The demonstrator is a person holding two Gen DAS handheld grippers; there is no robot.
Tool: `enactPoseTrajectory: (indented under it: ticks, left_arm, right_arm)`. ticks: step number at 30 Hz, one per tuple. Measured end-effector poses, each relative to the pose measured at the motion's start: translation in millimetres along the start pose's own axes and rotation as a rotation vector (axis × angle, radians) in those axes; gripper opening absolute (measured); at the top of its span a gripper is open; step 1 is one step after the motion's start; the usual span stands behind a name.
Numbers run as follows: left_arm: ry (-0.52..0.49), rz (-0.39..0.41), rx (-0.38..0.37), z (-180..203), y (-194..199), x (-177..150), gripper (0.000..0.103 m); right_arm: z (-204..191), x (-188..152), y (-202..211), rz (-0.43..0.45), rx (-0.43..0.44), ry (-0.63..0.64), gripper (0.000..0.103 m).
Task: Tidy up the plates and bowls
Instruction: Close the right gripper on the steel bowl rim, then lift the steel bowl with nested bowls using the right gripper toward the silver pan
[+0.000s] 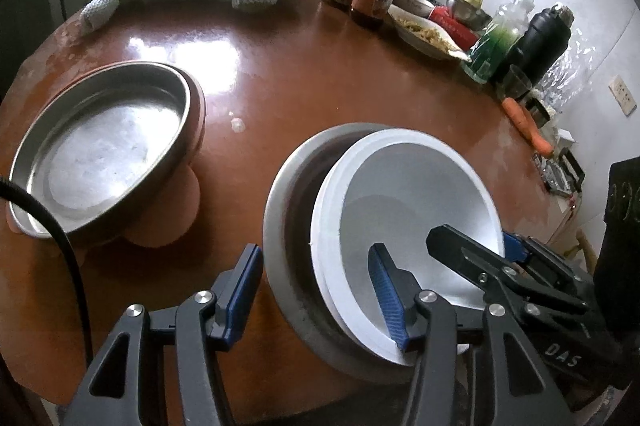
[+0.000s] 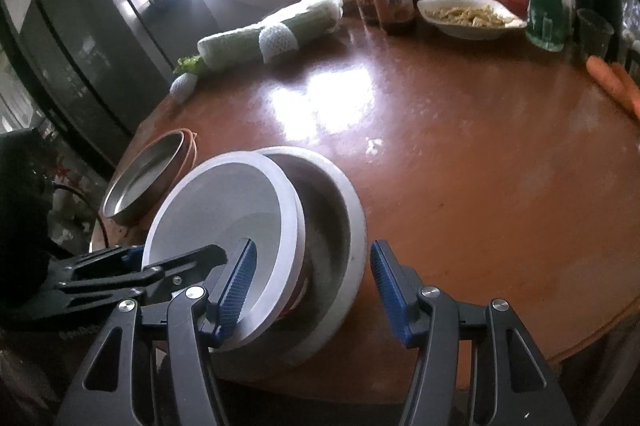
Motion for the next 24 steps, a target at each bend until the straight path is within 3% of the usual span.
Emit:
enactPoseTrajectory:
  ticks: [6,13,24]
  left_arm:
    - [-0.002,0.004,-0.006,0.0,-2.6,-0.3,0.054]
    - [-0.005,-0.008,-0.028,3.9,-3.1,-0.4,0.047]
    - [-0.012,0.007,-0.017,6.1,-1.7,1.7,0.047]
  right_arm:
    - [-0.2,-1.0,-1.1,0.011,0.025,-0.015,0.059]
    - [-4.2,-2.6,2.2,0.031,0.025,-0.004,0.051]
    - [-3.4,-1.6,4.3,0.026,0.021,-0.022,0.05]
Point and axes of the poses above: each gripper's, at about its wrist camera, not at the fingertips, and y roughly against the way its jaws point, z to its right, x to its top, the point moved 4 cm from there along -y, roughly the way its jaws point
